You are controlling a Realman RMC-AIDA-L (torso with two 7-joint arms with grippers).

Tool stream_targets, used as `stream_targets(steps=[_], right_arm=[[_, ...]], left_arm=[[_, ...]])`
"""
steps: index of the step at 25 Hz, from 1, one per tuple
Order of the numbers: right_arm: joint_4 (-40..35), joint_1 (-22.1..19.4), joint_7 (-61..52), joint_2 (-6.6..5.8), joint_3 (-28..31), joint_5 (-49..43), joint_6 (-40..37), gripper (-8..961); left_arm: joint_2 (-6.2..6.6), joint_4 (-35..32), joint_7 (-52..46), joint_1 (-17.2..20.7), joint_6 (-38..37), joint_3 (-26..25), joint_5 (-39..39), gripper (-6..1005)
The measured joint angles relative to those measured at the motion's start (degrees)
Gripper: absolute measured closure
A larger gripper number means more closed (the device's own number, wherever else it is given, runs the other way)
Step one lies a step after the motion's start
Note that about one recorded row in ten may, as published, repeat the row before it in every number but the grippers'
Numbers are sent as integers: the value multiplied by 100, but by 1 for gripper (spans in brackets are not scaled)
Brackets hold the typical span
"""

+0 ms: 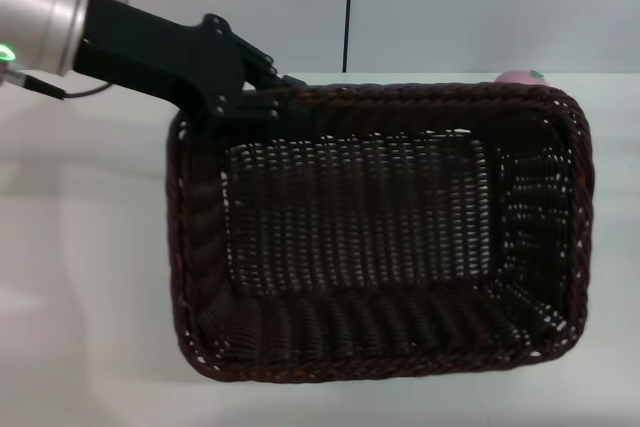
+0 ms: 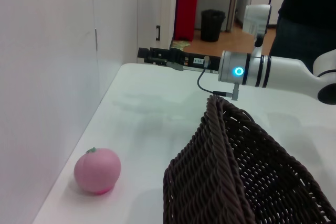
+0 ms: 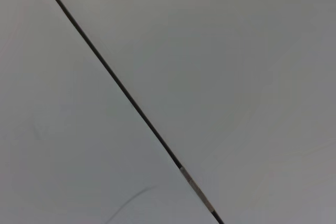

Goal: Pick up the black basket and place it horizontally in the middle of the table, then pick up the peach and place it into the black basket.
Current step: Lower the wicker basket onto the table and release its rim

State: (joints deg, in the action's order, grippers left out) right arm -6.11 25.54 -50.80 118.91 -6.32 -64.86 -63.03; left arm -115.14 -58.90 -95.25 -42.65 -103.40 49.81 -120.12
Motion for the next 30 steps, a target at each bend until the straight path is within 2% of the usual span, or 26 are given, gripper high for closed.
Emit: stream_targets(steps=[7,10,12,22,30], right_arm=[[5,3,-1,0,-15,-29,-1,356],[7,4,2,0,-20,-38,-4,357],[20,2,16,0,-32,-51,-9,357],[23,-86,7,0,-35,-59,-9,356],[29,-95,3,0,-35,-62,-1,356]], left_arm=[[-78,649,534,-30,507,12,32,780],[-128,685,568,-31,690,14,34,779],[-214,685,651,-6,903,-21,68,778],[-282,814,774,-77,1187,77,92,773],[-308,891,854,-108,1313,87,141,603]])
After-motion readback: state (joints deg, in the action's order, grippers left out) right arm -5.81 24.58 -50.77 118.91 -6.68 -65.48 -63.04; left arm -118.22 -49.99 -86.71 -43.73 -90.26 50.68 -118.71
